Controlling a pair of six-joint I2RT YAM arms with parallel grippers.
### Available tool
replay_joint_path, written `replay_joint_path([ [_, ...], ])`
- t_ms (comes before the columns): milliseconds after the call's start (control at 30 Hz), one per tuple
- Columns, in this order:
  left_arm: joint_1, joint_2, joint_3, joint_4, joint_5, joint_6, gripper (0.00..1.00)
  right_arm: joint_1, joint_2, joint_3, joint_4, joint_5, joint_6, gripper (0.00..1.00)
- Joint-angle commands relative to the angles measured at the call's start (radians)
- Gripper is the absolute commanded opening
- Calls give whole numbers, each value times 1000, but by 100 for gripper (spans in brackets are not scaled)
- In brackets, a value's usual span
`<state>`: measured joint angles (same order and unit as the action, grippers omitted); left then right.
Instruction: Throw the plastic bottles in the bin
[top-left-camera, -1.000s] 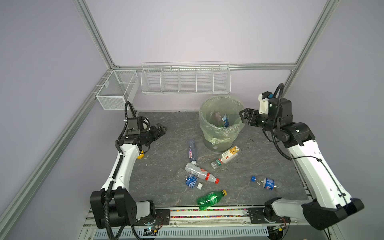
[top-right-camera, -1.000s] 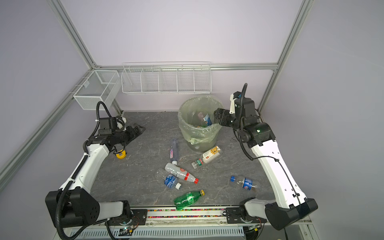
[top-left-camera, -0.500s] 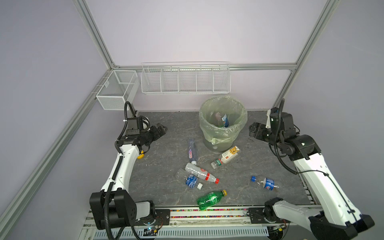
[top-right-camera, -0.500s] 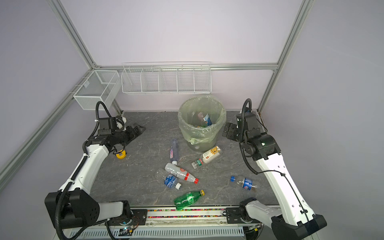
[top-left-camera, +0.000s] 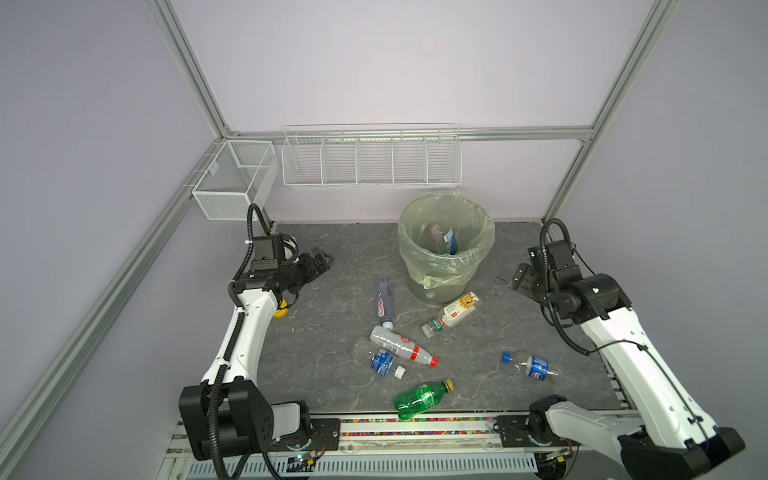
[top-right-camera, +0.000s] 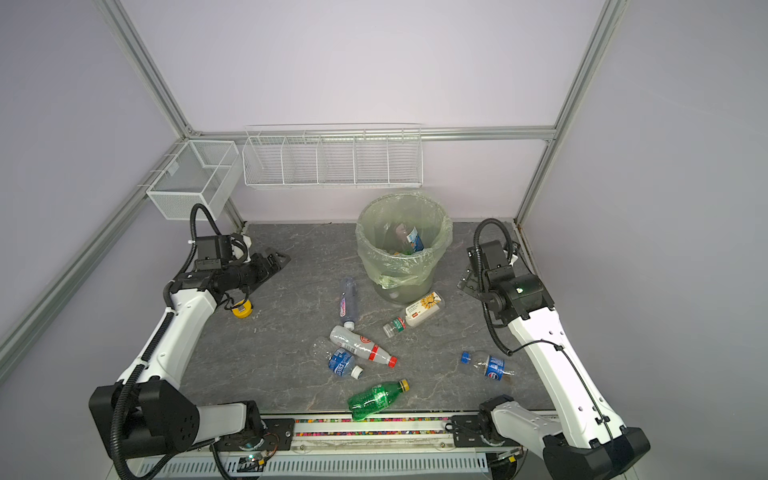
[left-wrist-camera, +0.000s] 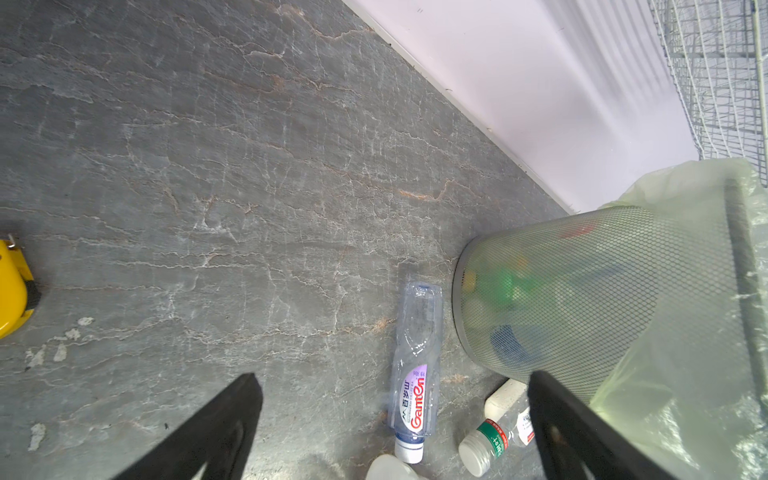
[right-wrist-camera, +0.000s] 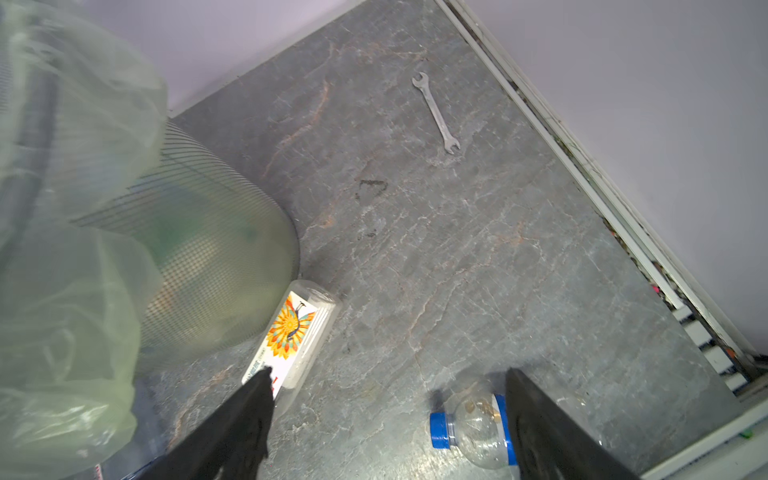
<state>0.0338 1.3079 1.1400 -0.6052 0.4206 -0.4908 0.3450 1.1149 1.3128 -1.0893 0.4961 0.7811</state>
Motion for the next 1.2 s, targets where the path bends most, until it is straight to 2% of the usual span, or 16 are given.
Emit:
replay_joint_path([
  [0,6,-7,7,-15,10,26,100,-7,-35,-32,-52,62,102,88],
  [67,6,-7,7,-17,8,27,100,-8,-47,-58,-57,80,130,88],
  [267,6,-7,9,-20,9,29,100,-13,-52,-89,-175,179,321,88],
  [433,6,4,13,-22,8,27,100,-17,-32,-89,-249,208,433,88],
  [667,6,-2,11,-26,14,28,100,-23,20,-79,-323,189,541,88],
  [867,6,4,13,-25,21,25,100,-46,72,-107,-375,108,660,88],
  [1167,8,5,12,-24,37,21,100,-82,36,-210,-304,4,727,88],
])
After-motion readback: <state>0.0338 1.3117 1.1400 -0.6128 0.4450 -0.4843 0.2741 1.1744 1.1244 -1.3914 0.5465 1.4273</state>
